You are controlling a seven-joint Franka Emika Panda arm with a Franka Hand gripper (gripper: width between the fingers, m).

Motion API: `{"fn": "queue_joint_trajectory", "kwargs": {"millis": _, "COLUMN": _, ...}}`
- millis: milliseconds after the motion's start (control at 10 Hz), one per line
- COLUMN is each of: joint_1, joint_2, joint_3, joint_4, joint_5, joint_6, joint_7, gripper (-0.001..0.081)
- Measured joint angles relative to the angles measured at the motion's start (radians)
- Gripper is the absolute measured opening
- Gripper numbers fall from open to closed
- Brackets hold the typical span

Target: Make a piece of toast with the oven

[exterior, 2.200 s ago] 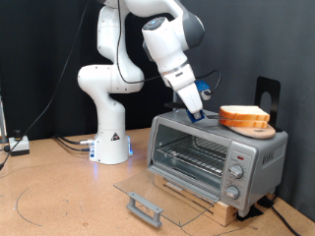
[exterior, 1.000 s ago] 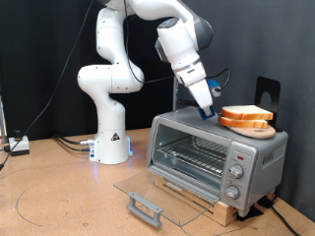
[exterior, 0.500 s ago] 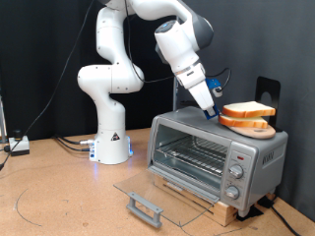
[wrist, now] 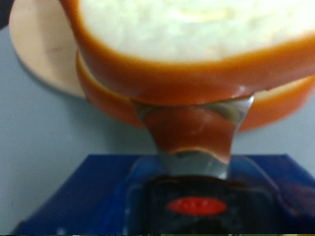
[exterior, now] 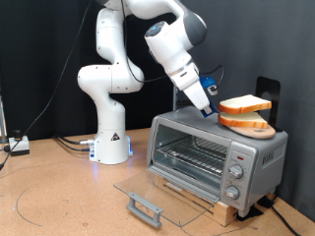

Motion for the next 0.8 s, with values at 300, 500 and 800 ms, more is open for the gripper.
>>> {"fn": "queue_joint_trajectory", "kwargs": {"millis": 300, "joint_1": -0.009, "joint_2": -0.067, "joint_3": -0.037, "joint_4": -0.031, "joint_5": -0.058, "joint_6": -0.042, "joint_7": -0.015, "gripper": 0.0396}}
{"fn": "queue_joint_trajectory", "kwargs": {"millis": 500, "joint_1": -0.016, "joint_2": -0.063, "joint_3": -0.067, "joint_4": -0.037, "joint_5": -0.044, "joint_6": -0.04, "joint_7": -0.052, "gripper": 0.0396}}
{"fn": "queue_joint_trajectory", "kwargs": {"millis": 800, "joint_1": -0.086, "joint_2": -0.062, "joint_3": -0.138, "joint_4": -0.045, "joint_5": -0.15, "joint_6": -0.073, "joint_7": -0.101, "gripper": 0.0396}}
